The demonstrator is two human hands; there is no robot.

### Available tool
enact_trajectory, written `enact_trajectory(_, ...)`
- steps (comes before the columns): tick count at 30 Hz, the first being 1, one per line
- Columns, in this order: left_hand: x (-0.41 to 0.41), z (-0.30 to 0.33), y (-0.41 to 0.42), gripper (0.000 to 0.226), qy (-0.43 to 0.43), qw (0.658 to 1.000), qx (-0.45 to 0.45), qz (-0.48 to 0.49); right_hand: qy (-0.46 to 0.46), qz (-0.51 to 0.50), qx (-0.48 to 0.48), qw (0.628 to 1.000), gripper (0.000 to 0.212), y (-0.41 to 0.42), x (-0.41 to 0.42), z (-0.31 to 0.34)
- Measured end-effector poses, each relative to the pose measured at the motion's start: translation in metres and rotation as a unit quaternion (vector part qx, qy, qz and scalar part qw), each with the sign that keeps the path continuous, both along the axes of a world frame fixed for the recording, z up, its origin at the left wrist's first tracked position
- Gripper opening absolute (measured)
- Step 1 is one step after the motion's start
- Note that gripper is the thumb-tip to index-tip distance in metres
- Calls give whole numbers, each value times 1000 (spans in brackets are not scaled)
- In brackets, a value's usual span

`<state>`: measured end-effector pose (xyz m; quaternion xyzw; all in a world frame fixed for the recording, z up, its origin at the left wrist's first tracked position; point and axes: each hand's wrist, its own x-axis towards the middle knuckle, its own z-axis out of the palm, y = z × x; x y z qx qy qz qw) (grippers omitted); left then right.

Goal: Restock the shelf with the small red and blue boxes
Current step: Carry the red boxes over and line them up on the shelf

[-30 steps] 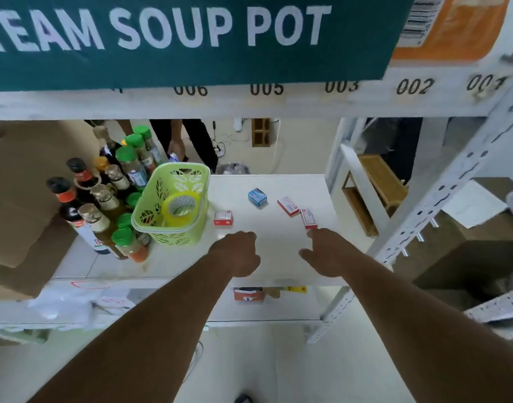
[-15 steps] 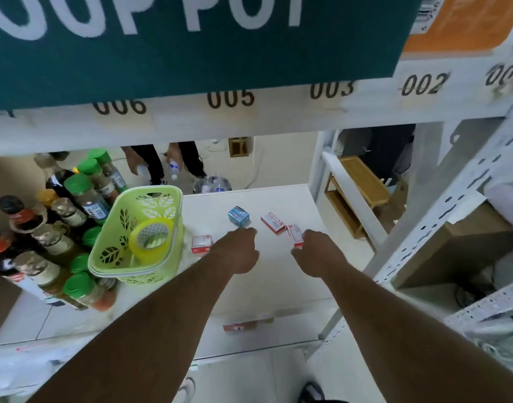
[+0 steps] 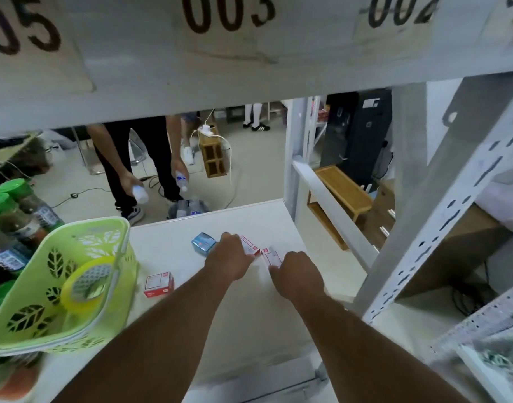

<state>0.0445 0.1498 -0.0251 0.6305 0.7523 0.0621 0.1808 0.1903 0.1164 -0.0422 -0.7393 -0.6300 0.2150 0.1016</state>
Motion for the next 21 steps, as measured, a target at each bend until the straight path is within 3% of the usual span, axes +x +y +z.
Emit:
enact_trajectory(4, 3, -5, 10, 68, 43, 999, -20, -8, -13, 0, 4, 1000, 49, 7, -2, -3)
enact_trajectory(8, 2, -4, 12, 67, 33, 999, -14, -9, -21, 3, 3, 1000, 40, 10, -1, -2)
enact_trajectory(15, -10, 10, -2, 66, -77, 997, 11, -23, 38, -32, 0, 999, 37, 6, 14, 19)
enact_trajectory(21, -33, 33, -26, 78, -174, 984, -26, -36, 115, -61, 7, 991, 41, -13, 21, 43)
